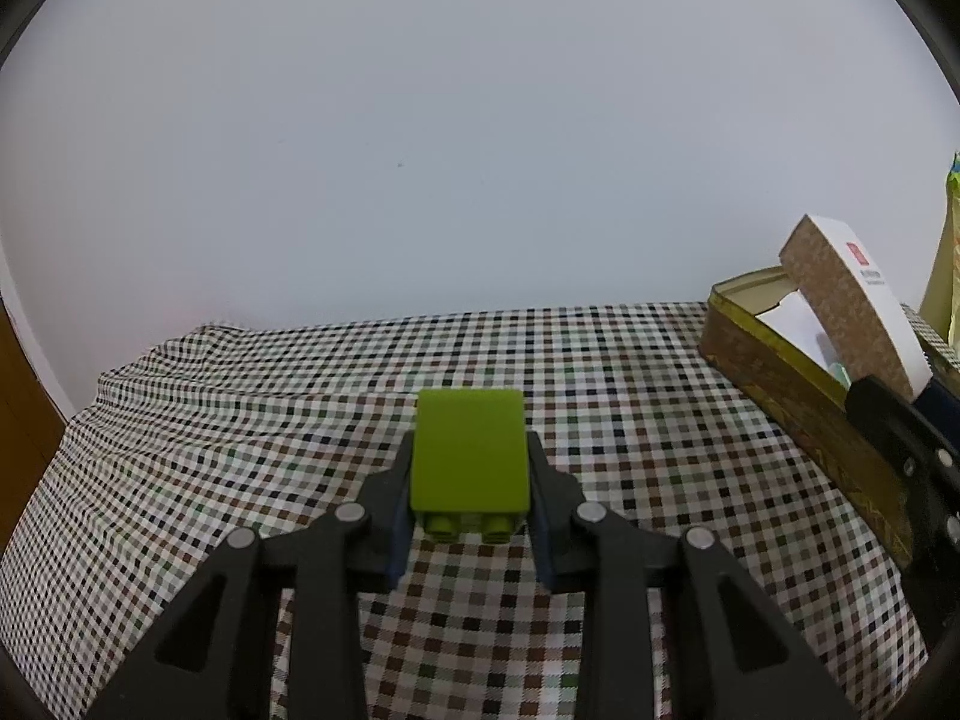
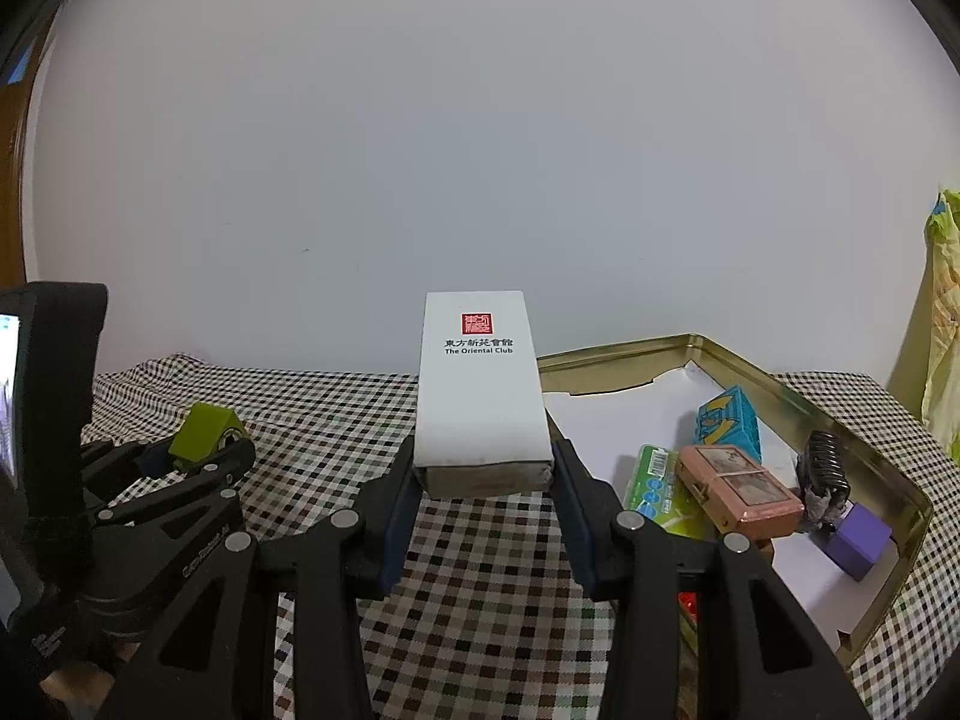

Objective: Organize rigid objects
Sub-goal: 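Lift and carry the green cube and white box over the tray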

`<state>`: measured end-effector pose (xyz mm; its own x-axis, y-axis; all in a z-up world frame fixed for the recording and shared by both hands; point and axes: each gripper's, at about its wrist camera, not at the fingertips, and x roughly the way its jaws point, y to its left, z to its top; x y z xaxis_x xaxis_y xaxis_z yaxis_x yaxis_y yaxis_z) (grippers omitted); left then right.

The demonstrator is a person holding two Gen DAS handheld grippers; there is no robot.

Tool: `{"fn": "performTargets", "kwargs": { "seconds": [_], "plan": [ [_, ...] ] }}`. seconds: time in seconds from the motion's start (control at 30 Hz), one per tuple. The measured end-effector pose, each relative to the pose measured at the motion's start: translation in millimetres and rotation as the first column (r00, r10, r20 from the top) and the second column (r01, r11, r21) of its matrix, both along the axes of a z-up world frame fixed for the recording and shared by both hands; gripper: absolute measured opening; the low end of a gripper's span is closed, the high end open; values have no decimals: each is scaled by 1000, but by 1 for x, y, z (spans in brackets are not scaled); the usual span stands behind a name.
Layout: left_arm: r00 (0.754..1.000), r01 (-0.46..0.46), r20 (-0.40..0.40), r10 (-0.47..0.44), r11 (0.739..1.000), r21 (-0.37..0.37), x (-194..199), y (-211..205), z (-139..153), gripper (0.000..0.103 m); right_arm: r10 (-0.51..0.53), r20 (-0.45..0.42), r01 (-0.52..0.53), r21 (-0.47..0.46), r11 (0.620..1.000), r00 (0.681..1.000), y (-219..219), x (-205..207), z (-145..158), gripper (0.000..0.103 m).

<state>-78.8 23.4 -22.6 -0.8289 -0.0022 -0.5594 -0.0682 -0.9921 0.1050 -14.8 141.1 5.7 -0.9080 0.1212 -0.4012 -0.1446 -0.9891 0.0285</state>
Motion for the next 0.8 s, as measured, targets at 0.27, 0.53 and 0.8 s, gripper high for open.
{"fn": "performTargets", "kwargs": {
  "seconds": [0.27,0.53,0.8],
  "plan": [
    [1000,7,-7,-7,1000,6,2,2,3,31,-9,-15,9,13,1000,1000,5,7,0,45],
    [1000,21,1,-21,999,34,4,3,3,31,-10,-29,11,29,1000,1000,7,15,2,45],
    [999,37,-8,-36,999,31,8,7,6,31,-23,-49,26,45,999,999,13,22,4,45]
  ]
}}
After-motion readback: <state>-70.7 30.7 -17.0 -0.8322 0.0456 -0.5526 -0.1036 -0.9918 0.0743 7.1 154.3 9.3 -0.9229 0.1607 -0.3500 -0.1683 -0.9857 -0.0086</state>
